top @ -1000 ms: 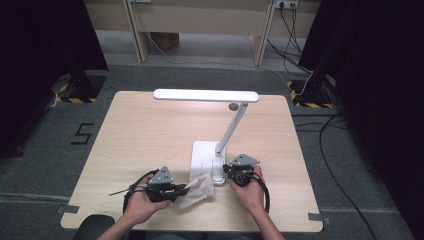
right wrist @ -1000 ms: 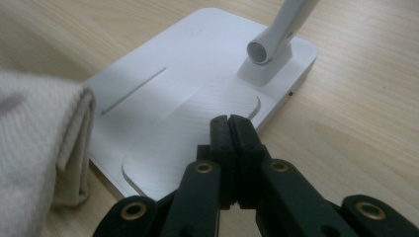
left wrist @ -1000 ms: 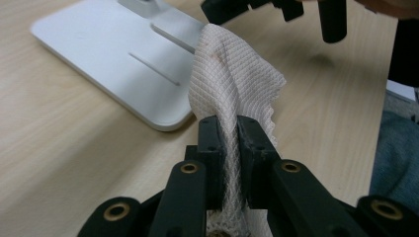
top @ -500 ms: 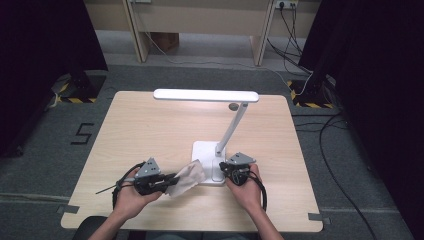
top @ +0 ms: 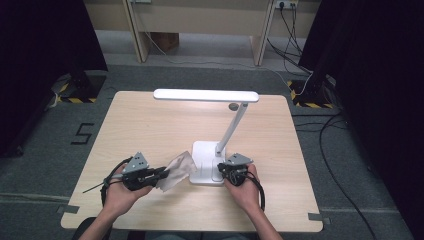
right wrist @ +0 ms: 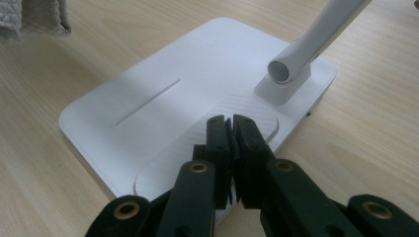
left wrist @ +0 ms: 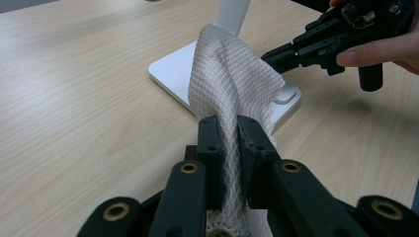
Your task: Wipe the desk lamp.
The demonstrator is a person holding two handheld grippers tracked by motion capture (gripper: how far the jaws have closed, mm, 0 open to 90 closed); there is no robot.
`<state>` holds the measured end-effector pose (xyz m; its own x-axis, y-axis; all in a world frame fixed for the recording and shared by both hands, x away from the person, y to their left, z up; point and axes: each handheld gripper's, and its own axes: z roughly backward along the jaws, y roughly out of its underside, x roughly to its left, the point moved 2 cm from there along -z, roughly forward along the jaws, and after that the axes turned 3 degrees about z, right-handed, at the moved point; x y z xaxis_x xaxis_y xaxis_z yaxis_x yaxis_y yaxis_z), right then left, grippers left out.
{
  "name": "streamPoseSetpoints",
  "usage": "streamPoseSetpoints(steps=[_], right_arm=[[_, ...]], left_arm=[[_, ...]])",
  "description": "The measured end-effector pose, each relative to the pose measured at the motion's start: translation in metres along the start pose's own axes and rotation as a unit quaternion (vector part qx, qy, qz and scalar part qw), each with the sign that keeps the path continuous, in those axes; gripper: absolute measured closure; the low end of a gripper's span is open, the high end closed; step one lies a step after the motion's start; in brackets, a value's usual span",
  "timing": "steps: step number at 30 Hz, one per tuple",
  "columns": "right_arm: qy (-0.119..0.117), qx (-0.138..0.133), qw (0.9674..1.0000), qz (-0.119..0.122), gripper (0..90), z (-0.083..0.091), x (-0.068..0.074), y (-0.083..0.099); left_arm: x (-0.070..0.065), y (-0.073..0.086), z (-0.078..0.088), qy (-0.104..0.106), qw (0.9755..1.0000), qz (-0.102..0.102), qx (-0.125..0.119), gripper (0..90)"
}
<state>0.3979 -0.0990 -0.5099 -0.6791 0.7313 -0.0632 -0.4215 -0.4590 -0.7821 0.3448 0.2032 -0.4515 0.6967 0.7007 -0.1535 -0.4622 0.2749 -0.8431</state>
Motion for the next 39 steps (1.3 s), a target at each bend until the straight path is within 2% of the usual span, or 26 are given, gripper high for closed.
streamPoseSetpoints(steps=[8, 13, 17, 21, 29, 39], right_arm=[[-0.007, 0.002, 1.0000, 0.006, 85.6, -0.002, 0.000, 0.000], [-0.013, -0.006, 0.9999, 0.000, 88.8, -0.002, 0.000, 0.002], [-0.016, -0.008, 0.9998, 0.005, 90.0, -0.002, 0.000, 0.003], [-0.017, -0.010, 0.9998, 0.001, 90.0, -0.002, 0.000, 0.004], [-0.013, -0.010, 0.9999, 0.003, 90.0, -0.001, 0.001, 0.004], [-0.017, -0.010, 0.9998, 0.004, 90.0, -0.001, 0.000, 0.004]], left_arm=[[0.004, -0.004, 0.001, -0.002, 1.0000, 0.004, -0.006, 81.1], [0.006, -0.009, 0.004, -0.005, 1.0000, -0.002, -0.006, 81.1], [0.009, -0.016, 0.009, -0.010, 0.9999, -0.003, -0.010, 81.1], [0.012, -0.026, 0.018, -0.021, 0.9995, -0.013, -0.017, 81.1], [0.027, -0.048, 0.036, -0.050, 0.9978, -0.016, -0.041, 81.1], [0.040, -0.078, 0.048, -0.074, 0.9951, -0.028, -0.059, 81.1]])
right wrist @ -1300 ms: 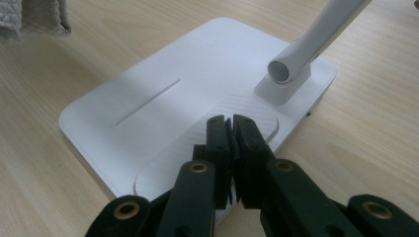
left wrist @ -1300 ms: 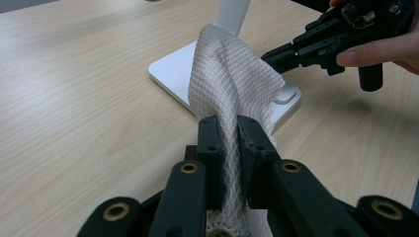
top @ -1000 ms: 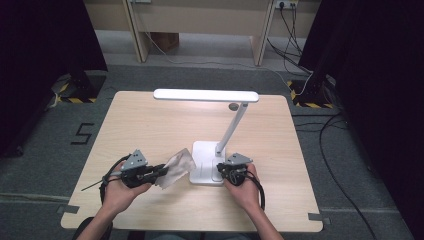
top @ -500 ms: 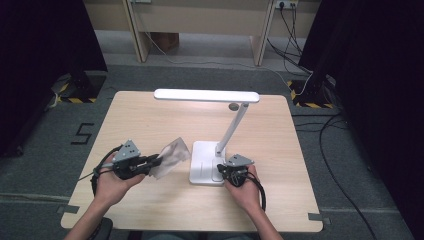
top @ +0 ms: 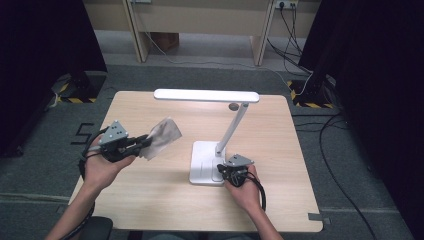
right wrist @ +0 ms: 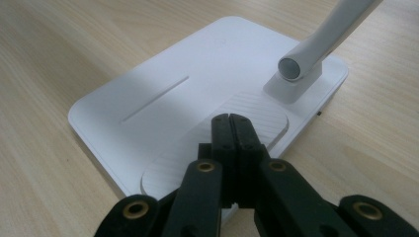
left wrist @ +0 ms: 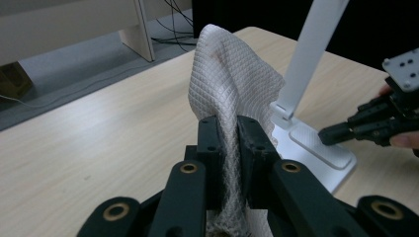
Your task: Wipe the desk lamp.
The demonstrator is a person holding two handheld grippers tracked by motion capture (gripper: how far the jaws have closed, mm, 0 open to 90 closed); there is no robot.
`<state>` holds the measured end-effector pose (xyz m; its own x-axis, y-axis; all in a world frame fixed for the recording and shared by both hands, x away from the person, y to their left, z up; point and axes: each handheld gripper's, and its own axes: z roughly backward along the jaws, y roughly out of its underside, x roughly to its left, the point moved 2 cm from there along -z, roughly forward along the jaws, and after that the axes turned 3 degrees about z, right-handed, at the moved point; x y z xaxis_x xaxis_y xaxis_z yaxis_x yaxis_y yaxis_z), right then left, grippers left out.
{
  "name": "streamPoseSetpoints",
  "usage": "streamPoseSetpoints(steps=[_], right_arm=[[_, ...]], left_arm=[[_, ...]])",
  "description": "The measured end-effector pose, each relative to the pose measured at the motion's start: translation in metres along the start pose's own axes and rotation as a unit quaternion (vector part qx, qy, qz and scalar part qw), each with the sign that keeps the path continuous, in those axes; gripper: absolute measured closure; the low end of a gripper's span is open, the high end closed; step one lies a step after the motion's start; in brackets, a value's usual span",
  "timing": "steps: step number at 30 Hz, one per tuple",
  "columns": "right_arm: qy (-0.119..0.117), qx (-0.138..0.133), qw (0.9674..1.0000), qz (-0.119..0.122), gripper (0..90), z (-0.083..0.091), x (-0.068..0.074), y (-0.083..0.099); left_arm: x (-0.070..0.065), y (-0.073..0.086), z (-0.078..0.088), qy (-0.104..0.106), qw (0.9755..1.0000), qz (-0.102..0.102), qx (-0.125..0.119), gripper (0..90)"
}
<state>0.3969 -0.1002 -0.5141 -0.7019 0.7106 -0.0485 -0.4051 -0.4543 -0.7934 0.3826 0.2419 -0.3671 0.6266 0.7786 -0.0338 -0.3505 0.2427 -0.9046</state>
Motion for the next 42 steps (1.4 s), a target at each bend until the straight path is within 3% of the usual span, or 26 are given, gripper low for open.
streamPoseSetpoints(steps=[6, 14, 26, 36, 42], right_arm=[[0.000, 0.000, 1.0000, 0.000, 90.0, 0.000, 0.000, 0.000], [0.002, -0.002, 1.0000, 0.003, 90.0, 0.000, 0.001, 0.000], [0.005, -0.003, 1.0000, 0.006, 90.0, 0.000, 0.001, 0.001], [0.005, -0.004, 1.0000, 0.006, 90.0, 0.000, 0.002, 0.000], [0.005, -0.004, 1.0000, 0.006, 90.0, 0.000, 0.002, 0.000]], left_arm=[[0.010, -0.024, 0.005, -0.021, 0.9996, -0.010, -0.018, 81.1], [0.014, -0.039, 0.010, -0.034, 0.9979, -0.029, -0.046, 81.1], [0.014, -0.062, 0.020, -0.047, 0.9959, -0.032, -0.071, 81.1], [0.009, -0.076, 0.024, -0.038, 0.9938, -0.052, -0.091, 81.0], [0.001, -0.089, 0.026, -0.021, 0.9924, -0.066, -0.101, 80.9]])
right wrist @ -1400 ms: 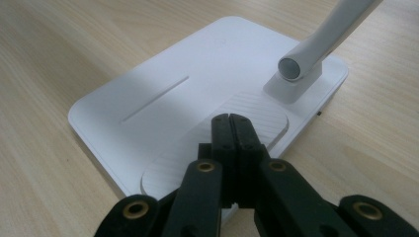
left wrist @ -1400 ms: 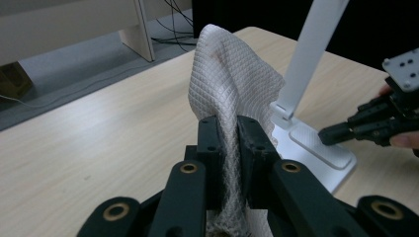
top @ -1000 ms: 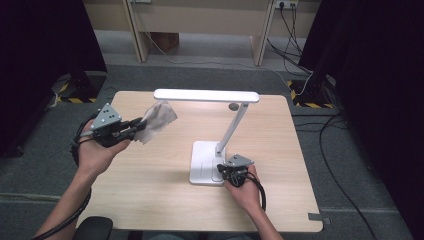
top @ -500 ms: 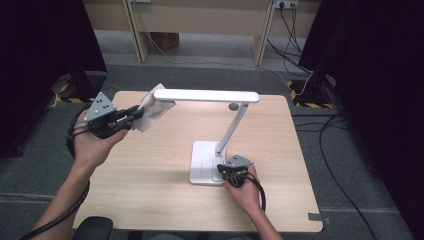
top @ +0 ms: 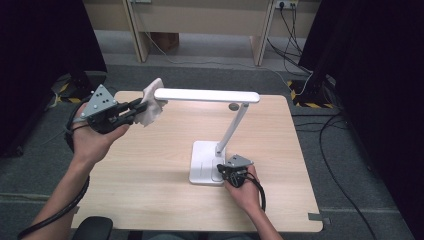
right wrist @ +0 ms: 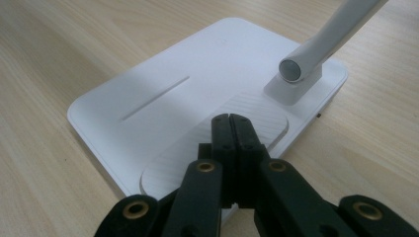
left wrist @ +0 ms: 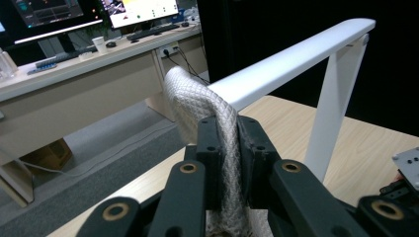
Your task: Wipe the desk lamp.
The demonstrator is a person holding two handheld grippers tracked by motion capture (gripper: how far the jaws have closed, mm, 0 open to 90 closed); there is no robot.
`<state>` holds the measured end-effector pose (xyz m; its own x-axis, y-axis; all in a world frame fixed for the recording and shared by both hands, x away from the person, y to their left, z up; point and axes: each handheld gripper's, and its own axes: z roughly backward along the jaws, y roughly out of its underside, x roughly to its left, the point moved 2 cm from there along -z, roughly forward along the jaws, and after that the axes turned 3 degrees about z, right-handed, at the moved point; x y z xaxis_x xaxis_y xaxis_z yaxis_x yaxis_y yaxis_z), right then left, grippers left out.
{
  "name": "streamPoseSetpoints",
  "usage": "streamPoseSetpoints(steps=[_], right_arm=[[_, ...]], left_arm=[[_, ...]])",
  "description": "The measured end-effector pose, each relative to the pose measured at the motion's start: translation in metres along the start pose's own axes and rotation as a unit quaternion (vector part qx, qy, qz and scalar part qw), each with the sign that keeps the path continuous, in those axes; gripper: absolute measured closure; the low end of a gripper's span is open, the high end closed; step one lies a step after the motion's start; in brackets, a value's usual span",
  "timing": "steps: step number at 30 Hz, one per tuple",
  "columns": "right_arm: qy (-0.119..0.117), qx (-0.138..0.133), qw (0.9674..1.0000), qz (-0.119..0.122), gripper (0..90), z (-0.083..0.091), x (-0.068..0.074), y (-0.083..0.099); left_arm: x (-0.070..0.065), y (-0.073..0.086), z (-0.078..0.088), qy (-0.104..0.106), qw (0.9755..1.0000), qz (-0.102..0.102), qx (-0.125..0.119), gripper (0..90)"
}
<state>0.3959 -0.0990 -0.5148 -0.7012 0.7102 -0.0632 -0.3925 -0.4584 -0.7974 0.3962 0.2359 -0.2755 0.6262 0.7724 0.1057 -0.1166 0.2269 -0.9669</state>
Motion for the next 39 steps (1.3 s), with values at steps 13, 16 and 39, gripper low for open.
streamPoseSetpoints(steps=[13, 16, 39], right_arm=[[0.001, 0.001, 1.0000, 0.005, 90.0, 0.000, 0.000, 0.000], [0.001, 0.000, 1.0000, 0.005, 90.0, -0.001, 0.000, -0.001], [0.002, 0.000, 1.0000, 0.007, 90.0, -0.001, 0.001, -0.001]], left_arm=[[-0.001, -0.029, -0.004, 0.023, 0.9996, -0.009, -0.012, 80.6], [-0.001, -0.036, -0.008, 0.035, 0.9993, -0.003, -0.010, 80.5], [0.002, -0.046, -0.043, 0.064, 0.9978, 0.017, -0.001, 80.3]])
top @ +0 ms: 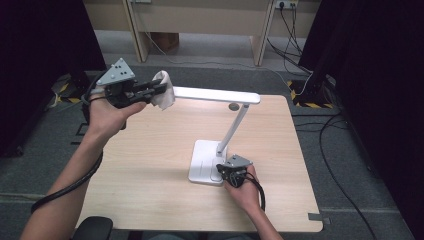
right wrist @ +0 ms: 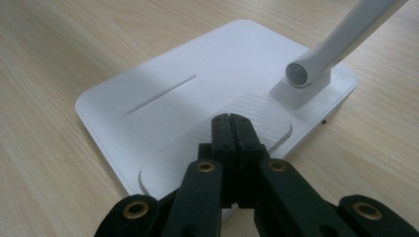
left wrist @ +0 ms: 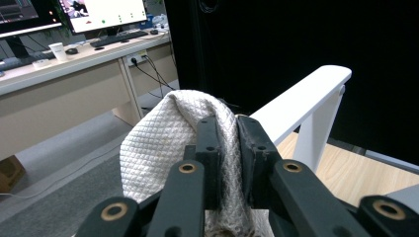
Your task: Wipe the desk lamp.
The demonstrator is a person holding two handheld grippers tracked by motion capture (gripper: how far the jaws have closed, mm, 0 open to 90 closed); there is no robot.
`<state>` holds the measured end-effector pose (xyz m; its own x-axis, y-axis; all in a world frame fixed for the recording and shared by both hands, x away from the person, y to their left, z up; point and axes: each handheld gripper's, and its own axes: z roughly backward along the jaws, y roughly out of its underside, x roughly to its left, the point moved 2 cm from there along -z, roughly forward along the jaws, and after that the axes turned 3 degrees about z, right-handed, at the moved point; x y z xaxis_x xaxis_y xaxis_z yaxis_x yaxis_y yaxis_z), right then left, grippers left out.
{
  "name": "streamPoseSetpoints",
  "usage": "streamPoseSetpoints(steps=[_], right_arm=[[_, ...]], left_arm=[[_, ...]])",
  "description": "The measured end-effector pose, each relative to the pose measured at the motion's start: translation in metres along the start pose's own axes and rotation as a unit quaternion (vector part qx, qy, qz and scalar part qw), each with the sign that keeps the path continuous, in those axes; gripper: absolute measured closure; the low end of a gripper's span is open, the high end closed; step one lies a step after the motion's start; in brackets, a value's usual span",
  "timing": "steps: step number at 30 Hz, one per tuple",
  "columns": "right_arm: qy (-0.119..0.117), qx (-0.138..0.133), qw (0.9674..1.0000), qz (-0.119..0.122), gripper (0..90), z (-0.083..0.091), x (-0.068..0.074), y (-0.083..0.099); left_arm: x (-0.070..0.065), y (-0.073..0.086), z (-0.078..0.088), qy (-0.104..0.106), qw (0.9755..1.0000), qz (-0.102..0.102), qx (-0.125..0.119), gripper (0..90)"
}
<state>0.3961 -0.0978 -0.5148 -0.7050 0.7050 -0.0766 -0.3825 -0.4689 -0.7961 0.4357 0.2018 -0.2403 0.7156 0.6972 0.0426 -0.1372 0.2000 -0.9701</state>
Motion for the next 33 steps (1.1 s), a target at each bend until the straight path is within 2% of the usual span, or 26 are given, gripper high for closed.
streamPoseSetpoints(steps=[5, 9, 19, 24, 27, 33], right_arm=[[-0.002, -0.001, 1.0000, 0.000, 90.0, 0.000, 0.000, 0.000], [-0.002, -0.001, 1.0000, 0.002, 90.0, 0.000, 0.000, 0.000], [-0.003, 0.000, 1.0000, 0.002, 90.0, 0.000, 0.000, 0.000], [-0.003, -0.001, 1.0000, 0.003, 90.0, 0.000, 0.000, 0.000], [-0.003, 0.000, 1.0000, 0.003, 90.0, 0.000, 0.000, 0.000], [-0.003, -0.001, 1.0000, 0.003, 90.0, 0.000, 0.000, 0.000]], left_arm=[[0.000, -0.004, -0.003, 0.002, 1.0000, 0.003, -0.005, 80.2], [-0.003, -0.011, -0.001, 0.003, 0.9999, -0.003, -0.013, 80.2], [-0.002, -0.019, -0.008, -0.005, 0.9997, 0.000, -0.024, 80.1], [0.004, -0.014, -0.015, -0.016, 0.9999, 0.003, 0.001, 80.2], [0.007, -0.010, -0.016, -0.015, 0.9998, 0.011, 0.005, 80.3], [0.011, -0.005, -0.014, -0.023, 0.9995, 0.010, 0.020, 80.3]])
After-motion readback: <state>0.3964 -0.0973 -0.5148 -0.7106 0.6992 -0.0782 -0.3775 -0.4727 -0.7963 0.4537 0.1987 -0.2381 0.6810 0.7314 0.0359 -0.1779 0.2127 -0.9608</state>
